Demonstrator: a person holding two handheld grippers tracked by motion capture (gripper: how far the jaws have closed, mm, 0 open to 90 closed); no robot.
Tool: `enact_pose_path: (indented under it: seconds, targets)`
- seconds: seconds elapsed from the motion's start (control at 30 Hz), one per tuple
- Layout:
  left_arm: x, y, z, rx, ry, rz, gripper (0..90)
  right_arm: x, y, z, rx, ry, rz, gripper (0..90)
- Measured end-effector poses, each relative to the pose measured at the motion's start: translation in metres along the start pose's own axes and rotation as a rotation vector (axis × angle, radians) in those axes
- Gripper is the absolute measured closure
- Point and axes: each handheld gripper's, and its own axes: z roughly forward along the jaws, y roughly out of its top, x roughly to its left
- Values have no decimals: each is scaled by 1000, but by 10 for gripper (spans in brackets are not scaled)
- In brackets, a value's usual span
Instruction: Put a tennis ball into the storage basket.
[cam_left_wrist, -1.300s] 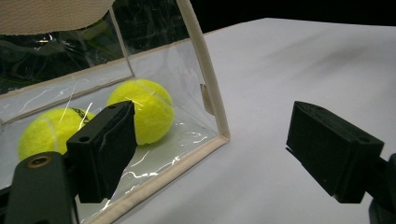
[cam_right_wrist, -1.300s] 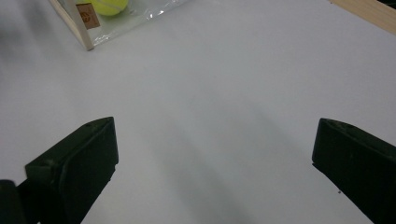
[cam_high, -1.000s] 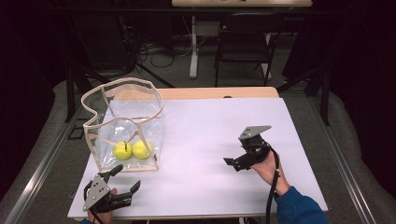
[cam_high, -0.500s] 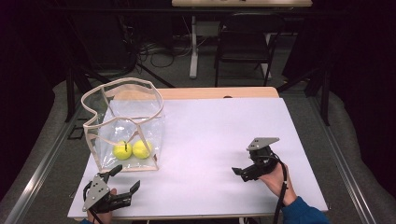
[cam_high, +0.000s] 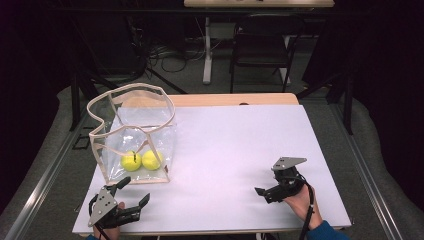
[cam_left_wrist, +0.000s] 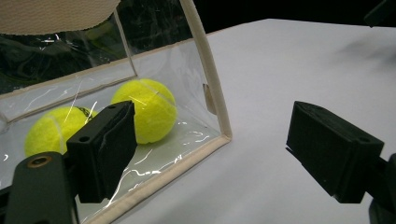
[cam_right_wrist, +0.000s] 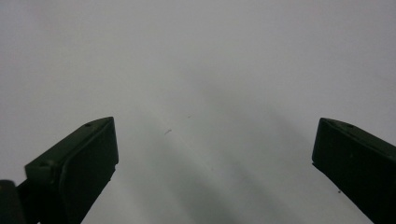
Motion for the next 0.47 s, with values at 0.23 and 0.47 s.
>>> enact_pose_path:
  seconds: [0.23,0.47]
  targets:
    - [0,0,0,1,3,0,158,1,-7,0,0,-15,4,0]
    - [0,0,2,7,-3,4,158,0,-16,-3,-4,-30,18,0]
